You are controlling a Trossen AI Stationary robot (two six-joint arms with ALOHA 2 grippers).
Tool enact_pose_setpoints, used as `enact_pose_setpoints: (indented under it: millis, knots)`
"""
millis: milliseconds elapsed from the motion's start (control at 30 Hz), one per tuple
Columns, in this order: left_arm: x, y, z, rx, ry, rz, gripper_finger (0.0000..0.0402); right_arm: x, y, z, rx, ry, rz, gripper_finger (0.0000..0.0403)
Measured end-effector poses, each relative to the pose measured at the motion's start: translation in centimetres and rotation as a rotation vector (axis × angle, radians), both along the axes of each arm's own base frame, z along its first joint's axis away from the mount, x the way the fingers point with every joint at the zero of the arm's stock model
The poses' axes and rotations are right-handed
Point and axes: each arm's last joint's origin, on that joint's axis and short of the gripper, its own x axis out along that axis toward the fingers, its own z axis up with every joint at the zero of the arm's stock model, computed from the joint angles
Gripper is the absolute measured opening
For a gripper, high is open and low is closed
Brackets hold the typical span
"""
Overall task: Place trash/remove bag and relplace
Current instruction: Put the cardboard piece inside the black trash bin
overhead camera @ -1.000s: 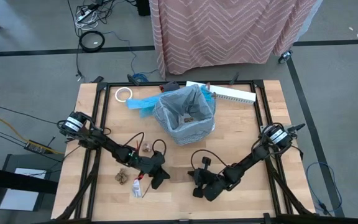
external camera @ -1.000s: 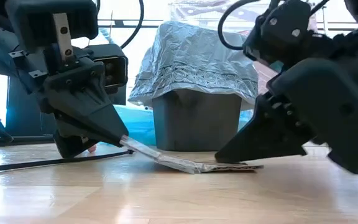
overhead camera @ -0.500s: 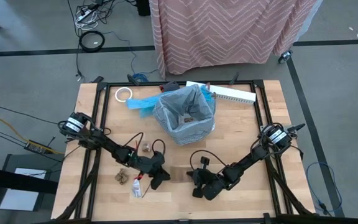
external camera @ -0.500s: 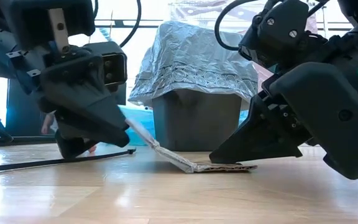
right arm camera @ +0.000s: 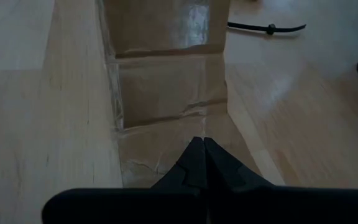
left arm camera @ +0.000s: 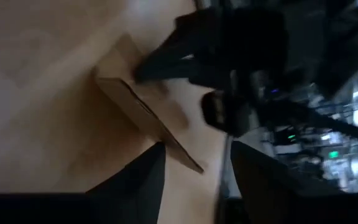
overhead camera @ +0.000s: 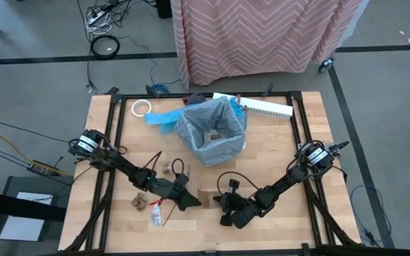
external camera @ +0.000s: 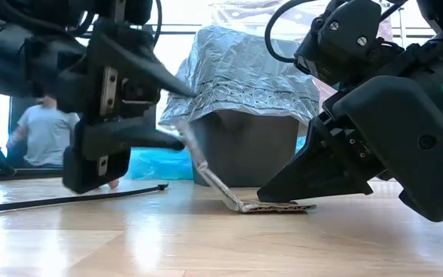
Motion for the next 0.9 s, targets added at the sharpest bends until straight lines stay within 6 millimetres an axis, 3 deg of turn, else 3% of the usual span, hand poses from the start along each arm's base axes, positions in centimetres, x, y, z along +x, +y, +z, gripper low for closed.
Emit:
enact_pose_setpoints:
  millis: [600, 900]
  knots:
    - [0.3, 0.3, -1.5, 0.008, 0.036, 0.133, 0.0190, 0.2, -0.1, 0.0, -0.019, -0.005, 0.011, 0.0000]
    - [0.2, 0.4, -1.8, 0.019, 0.070, 0.145, 0.0115, 0.4, -0.1, 0.2, -0.026, -0.021, 0.026, 0.0000]
